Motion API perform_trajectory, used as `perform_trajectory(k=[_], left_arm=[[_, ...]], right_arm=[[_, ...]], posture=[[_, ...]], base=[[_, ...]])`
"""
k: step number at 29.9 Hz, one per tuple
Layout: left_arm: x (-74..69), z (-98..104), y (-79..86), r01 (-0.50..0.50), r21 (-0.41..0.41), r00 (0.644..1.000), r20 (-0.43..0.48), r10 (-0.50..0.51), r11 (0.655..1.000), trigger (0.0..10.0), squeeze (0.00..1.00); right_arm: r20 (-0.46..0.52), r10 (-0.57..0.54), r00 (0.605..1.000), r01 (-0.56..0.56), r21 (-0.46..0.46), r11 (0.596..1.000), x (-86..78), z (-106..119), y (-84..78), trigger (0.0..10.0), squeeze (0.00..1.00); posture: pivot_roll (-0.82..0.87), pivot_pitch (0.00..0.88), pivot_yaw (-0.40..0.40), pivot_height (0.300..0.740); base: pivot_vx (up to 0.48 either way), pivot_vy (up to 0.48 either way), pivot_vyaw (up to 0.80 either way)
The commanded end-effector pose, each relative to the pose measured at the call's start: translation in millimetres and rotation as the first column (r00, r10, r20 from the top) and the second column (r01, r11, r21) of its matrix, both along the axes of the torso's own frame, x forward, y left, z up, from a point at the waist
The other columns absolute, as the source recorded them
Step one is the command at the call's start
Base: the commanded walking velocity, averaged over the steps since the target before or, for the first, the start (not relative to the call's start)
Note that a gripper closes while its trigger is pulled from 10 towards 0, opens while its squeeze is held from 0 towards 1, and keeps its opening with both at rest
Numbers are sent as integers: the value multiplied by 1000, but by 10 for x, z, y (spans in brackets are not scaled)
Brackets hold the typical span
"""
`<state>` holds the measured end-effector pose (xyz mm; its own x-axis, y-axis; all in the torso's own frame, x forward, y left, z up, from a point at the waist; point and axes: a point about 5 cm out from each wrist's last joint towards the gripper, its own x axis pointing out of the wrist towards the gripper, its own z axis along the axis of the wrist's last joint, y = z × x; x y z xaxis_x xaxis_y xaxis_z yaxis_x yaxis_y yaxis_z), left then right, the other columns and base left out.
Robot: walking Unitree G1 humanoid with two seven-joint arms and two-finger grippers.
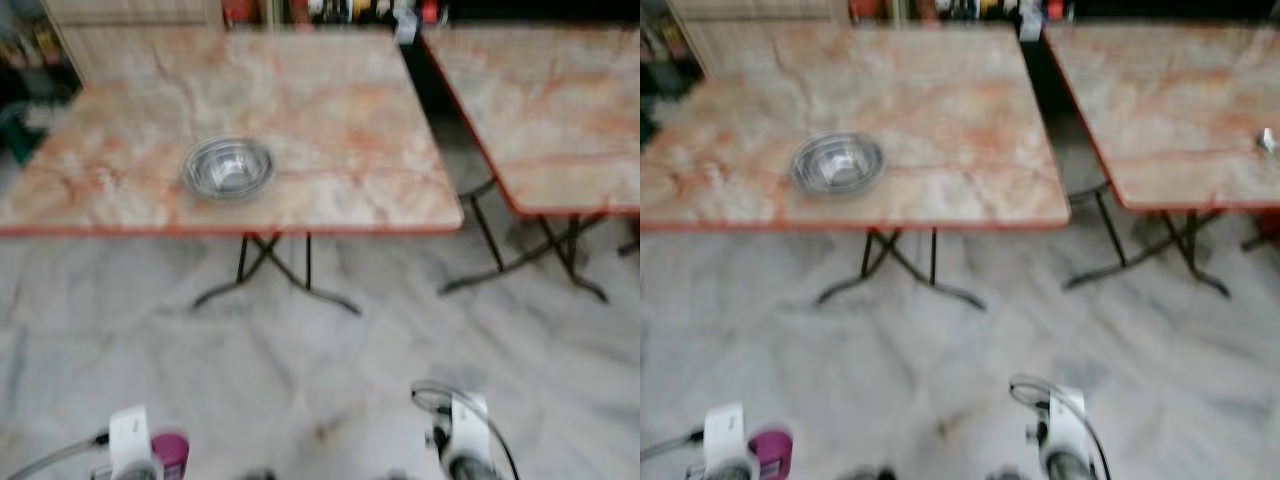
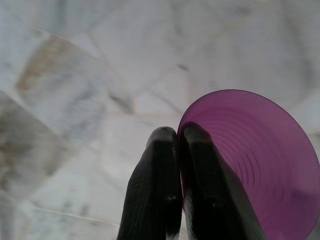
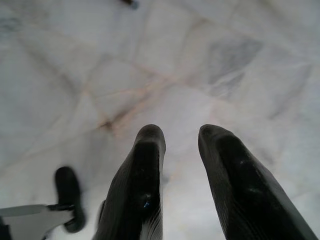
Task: Setting the table
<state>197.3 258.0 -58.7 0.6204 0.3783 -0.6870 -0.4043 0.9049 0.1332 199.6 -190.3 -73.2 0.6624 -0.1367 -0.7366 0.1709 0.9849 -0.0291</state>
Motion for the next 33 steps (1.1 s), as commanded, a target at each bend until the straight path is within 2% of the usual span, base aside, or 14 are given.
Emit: perform_trajectory(k=[1,4,11,18,33], left_arm=[[-61,-53,-46,11,-10,999,-33,-11,1000,10000,0],[-50,-45,-45,12,-7,1000,-26,-12,1000,10000,0],[12,-21,-89,37,-28,999,10,-37,999,10000,0],[31,-7,-91,11,-35,999,32,-10,999,10000,0],[34,4,-72,8,-25,999,39,-7,1000,10000,0]], right_arm=[[-25,-18,1000,17,-13,1000,-88,-36,-77,10000,0],[-25,-19,1000,19,-13,1000,-88,-36,-75,10000,0],[-22,-20,1000,19,-12,1000,-78,-31,-73,10000,0],[-18,-21,1000,21,-9,1000,-71,-27,-76,10000,0],[-19,-10,1000,9,-3,1000,-71,-27,-76,10000,0]], posture=[[-9,160,19,740],[-9,165,19,740],[-8,176,17,740],[-5,180,16,740],[0,169,17,740]], base=[[0,480,0],[0,445,0],[0,0,0],[0,0,0],[334,0,0]])
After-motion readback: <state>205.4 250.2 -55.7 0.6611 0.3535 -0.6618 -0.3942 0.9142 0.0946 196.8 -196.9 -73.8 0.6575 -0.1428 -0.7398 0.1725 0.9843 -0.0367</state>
